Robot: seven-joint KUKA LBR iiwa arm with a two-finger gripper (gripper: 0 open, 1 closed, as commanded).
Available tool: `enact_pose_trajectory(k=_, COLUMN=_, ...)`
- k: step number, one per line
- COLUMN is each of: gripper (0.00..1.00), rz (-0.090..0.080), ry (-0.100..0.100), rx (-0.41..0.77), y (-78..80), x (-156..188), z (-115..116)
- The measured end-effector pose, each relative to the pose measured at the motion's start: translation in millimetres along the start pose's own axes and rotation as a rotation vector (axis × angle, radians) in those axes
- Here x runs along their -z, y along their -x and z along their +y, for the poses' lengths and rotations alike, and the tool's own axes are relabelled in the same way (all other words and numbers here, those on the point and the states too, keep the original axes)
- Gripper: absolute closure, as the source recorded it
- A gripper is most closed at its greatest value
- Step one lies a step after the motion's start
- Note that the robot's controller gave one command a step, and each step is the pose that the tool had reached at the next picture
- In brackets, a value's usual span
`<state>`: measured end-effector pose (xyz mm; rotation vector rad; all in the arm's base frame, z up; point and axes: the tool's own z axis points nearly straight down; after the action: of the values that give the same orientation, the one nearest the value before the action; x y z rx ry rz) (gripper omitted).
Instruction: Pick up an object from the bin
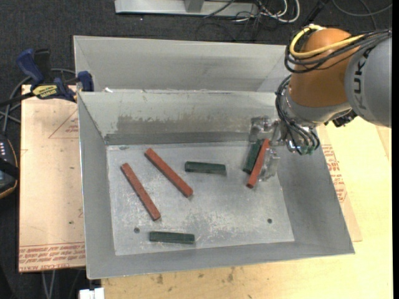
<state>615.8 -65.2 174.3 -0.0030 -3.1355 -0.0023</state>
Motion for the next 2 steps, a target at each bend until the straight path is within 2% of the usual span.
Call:
enact_pose_trajectory(k=1, gripper=0.00, rz=-0.008, ry=-0.002, rx=0.453, y=27.7, x=-105.0, z=-40.4)
enact_pose_trajectory(k=2, gripper=0.00, rz=-0.009, ry=-0.002, rx=0.451, y=28.4, x=-104.9, z=-39.8)
